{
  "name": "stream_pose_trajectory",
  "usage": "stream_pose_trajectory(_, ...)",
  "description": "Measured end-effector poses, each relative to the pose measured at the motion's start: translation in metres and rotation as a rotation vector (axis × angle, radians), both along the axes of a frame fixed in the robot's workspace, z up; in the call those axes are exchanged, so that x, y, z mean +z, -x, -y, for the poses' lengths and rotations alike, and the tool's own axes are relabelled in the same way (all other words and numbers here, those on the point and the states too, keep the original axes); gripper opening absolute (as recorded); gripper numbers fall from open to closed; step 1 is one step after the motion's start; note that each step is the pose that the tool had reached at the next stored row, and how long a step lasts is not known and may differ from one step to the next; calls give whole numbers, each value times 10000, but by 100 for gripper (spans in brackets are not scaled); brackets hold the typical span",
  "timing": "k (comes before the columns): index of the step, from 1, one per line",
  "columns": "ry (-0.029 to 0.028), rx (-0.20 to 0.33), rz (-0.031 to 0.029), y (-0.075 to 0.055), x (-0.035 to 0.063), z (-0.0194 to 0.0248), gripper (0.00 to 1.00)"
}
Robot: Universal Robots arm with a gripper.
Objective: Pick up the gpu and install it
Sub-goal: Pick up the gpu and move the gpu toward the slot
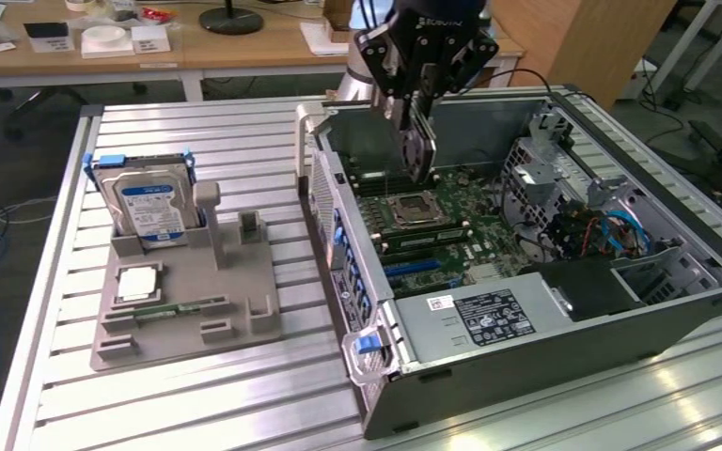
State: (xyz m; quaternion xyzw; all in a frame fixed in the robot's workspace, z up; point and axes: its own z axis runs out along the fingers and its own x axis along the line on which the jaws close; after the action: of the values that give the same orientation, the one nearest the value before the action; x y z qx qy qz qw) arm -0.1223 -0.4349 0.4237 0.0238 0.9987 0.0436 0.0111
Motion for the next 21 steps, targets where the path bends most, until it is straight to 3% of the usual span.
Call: stream_pose_trajectory(21,0,0,0,-360,0,-18,26)
